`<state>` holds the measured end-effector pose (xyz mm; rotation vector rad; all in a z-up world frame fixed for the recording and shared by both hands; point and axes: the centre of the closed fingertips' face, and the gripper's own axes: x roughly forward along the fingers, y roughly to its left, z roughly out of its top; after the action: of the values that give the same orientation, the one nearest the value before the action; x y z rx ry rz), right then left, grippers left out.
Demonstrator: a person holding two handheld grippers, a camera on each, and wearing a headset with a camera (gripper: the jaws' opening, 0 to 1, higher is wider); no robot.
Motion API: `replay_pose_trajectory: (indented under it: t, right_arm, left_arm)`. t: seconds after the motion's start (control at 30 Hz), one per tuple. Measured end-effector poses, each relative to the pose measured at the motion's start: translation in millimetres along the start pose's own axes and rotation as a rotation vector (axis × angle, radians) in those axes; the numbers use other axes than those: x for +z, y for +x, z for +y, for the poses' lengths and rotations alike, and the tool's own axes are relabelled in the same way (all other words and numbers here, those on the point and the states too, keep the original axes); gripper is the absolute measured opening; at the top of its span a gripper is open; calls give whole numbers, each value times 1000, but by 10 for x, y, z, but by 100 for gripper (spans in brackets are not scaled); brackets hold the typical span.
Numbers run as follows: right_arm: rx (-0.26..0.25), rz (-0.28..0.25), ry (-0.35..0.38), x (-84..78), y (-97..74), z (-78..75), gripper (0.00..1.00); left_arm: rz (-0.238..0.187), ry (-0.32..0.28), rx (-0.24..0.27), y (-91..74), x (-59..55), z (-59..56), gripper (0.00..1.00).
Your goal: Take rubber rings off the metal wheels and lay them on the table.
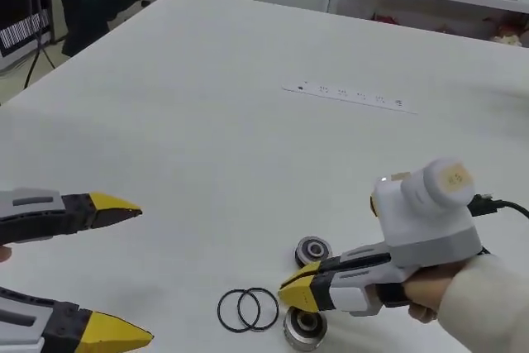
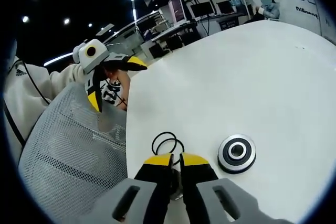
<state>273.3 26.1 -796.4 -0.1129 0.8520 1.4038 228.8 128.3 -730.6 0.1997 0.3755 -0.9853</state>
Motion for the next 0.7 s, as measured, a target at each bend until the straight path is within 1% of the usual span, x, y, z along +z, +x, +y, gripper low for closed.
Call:
replay_pose_trajectory:
  t: [0.13,0.3,0.47,0.63,0.7]
  right_arm:
    - [-16,-11,-23,16,-52,-13,3]
    - [-25,-30,-34,64,-129,-20,4]
    - [-35,-67,-32,144,-221,-38,4]
    - [-51,-98,-43,177,-318,-91,8]
    - [-68,-106,-49,174,-365,-127,8]
  left_arm:
    - [2,2,0,4,4,6,75]
    - [4,2,1,6,15,21,75]
    - [9,7,-3,18,29,27,75]
    - [12,14,-7,30,62,40,75]
    - [9,17,-7,30,90,46,75]
